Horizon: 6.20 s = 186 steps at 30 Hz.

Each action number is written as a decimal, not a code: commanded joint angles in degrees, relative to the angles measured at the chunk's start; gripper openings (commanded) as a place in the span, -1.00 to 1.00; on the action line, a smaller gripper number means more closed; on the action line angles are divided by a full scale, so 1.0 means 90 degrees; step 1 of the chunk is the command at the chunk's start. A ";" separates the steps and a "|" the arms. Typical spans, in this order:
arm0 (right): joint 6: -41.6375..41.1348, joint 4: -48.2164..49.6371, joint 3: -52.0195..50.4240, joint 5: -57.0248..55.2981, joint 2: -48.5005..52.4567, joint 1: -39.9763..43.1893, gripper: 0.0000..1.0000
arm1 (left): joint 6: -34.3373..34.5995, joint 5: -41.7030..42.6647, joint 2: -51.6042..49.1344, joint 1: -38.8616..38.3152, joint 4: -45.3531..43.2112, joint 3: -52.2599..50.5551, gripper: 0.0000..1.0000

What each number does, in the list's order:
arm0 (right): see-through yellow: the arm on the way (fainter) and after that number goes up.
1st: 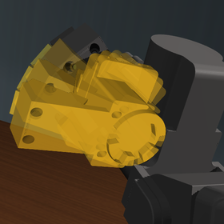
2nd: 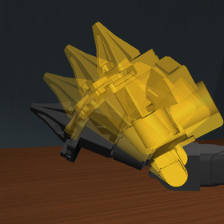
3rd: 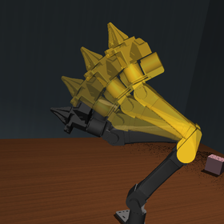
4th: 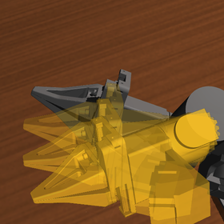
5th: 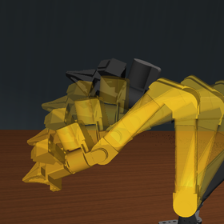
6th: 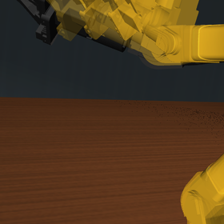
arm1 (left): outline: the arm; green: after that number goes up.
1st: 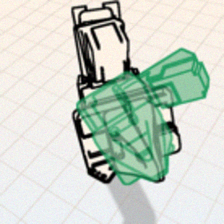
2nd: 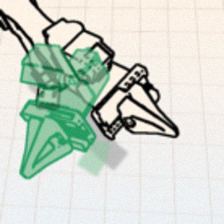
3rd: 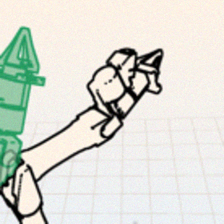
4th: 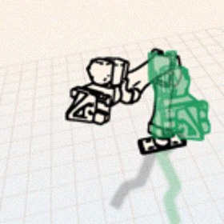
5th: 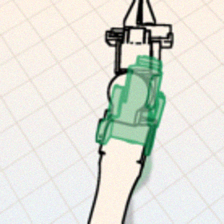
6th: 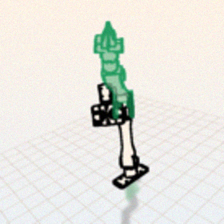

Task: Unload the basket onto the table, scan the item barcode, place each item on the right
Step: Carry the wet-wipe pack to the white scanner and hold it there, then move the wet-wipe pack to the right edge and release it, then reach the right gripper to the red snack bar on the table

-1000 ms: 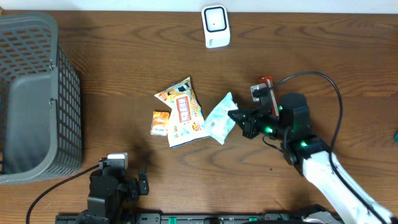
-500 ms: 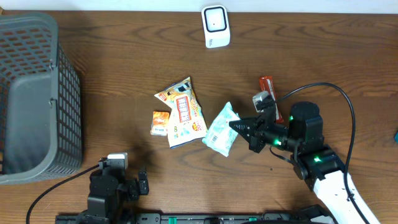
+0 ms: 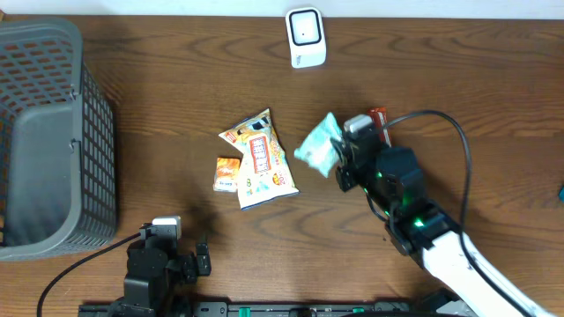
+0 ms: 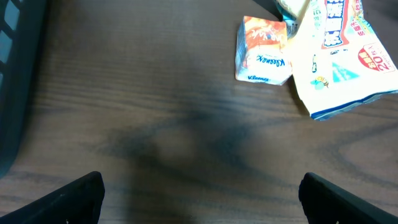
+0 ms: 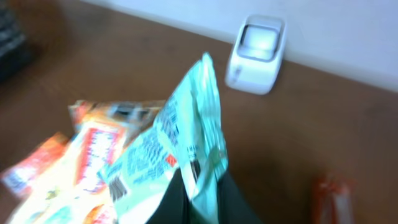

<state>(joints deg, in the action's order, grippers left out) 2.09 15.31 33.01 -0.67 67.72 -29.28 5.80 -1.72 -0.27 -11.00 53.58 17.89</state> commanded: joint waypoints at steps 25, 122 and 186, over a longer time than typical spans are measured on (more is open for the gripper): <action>0.5394 0.3276 0.5226 -0.1336 0.6472 0.0461 -0.98 | 0.0010 -0.0053 0.0005 -0.0019 0.0044 0.0007 0.99; 0.0180 -0.3871 0.6428 -0.2103 0.4367 0.5110 0.99 | 0.0007 -0.0053 0.0005 -0.0019 0.0044 0.0007 0.99; 0.0515 -0.3823 0.4000 0.3133 0.5047 0.1948 -0.87 | 0.0007 -0.0053 0.0005 -0.0019 0.0044 0.0007 0.99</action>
<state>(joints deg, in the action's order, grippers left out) 0.93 -19.03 68.66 20.69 113.51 -10.48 5.80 -1.72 -0.27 -11.00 53.60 17.89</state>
